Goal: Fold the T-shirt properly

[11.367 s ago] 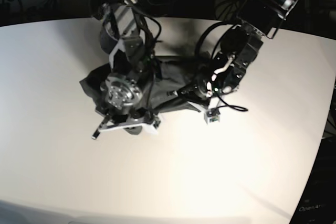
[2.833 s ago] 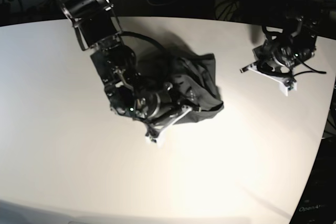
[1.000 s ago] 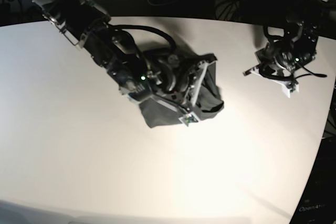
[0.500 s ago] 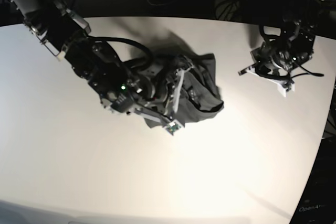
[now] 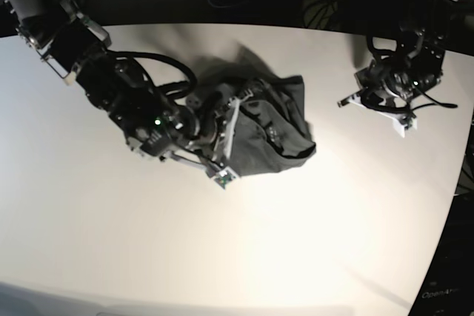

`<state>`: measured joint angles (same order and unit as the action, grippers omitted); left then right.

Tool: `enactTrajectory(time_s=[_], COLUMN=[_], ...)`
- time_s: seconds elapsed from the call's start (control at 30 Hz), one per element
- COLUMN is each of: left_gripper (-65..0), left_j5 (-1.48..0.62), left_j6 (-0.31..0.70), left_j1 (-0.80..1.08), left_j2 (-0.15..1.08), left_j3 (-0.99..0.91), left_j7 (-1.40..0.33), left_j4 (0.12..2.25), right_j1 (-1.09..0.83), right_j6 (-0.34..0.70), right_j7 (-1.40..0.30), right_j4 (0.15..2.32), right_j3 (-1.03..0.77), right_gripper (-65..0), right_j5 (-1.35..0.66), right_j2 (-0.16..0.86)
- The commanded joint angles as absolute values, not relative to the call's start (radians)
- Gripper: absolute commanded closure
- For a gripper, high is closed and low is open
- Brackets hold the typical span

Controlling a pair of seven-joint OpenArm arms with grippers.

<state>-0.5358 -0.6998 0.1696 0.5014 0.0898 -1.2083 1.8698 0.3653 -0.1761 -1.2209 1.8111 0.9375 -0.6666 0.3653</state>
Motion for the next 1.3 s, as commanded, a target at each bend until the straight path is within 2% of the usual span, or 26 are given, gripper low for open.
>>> enactTrajectory(time_s=[0.0,0.13,0.5,0.83,1.27], left_gripper=[-3.1,-3.1,-3.1,-3.1,-3.1], left_j5=[-0.532,-0.532,-0.532,-0.532,-0.532], left_j6=[-0.698,-0.698,-0.698,-0.698,-0.698], left_j1=[0.163,0.163,0.159,0.156,0.127], left_j2=[0.515,0.515,0.515,0.515,0.513], left_j3=[0.084,0.084,0.084,0.084,0.088], left_j7=[-1.202,-1.202,-1.202,-1.202,-1.202], left_j4=[1.886,1.886,1.886,1.885,1.879], right_j1=[0.386,0.364,0.321,0.321,0.331], right_j6=[-0.143,-0.088,-0.081,-0.081,-0.082], right_j7=[-1.202,-1.167,-1.067,-0.969,-1.079], right_j4=[1.824,1.824,1.753,1.659,1.684], right_j3=[0.932,0.929,0.934,1.040,1.059], right_gripper=[-0.1,-0.1,-0.1,-0.1,-0.1], right_j5=[-0.673,-0.671,-0.670,-0.670,-0.671], right_j2=[0.369,0.384,0.395,0.386,0.232])
